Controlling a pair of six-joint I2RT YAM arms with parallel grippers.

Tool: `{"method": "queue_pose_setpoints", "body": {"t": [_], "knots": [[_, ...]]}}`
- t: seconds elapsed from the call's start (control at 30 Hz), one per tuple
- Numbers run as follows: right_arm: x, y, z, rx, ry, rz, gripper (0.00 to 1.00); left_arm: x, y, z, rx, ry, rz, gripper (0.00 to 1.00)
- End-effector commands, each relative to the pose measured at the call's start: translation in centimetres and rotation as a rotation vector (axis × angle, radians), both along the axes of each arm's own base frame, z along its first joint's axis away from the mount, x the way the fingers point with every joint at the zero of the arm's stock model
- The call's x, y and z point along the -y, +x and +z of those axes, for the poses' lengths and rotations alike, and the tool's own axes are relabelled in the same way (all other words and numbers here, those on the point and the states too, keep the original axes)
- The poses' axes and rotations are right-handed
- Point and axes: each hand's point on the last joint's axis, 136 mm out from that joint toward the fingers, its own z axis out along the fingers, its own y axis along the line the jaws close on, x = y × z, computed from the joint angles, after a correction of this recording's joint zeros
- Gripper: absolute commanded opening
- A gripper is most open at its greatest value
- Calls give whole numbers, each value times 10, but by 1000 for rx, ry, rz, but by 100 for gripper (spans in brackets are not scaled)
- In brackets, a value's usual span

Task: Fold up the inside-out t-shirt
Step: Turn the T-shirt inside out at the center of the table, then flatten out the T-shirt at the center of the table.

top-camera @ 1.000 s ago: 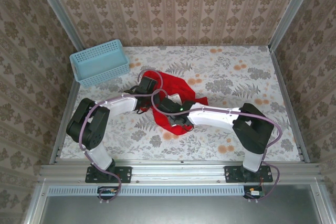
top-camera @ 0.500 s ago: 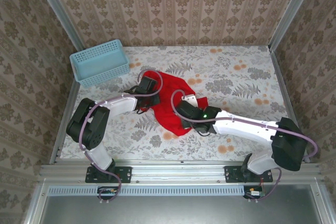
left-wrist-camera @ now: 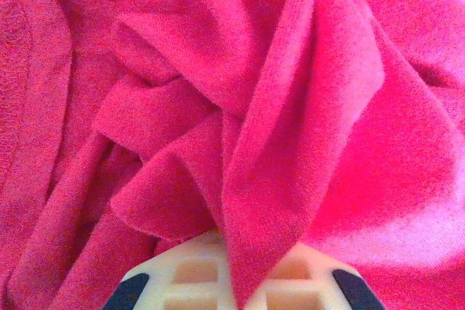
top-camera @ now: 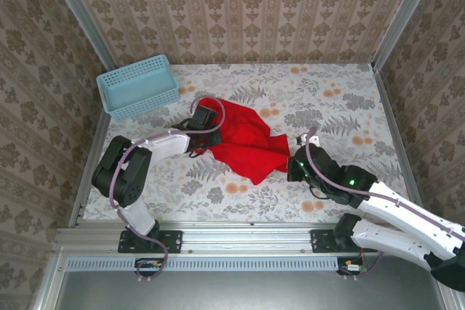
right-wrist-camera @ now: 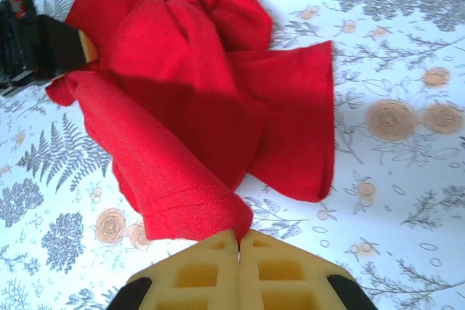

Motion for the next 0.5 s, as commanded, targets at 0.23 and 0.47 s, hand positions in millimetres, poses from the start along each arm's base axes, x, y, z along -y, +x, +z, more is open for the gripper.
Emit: {"method": "queue_pose_setpoints", "body": {"t": [0.23, 0.47], "knots": [[95, 15, 31, 5, -95, -278, 0, 54, -48, 62, 65, -90, -191, 7], [131, 22, 58, 32, -44, -404, 0, 5, -90, 64, 67, -25, -153, 44]]}}
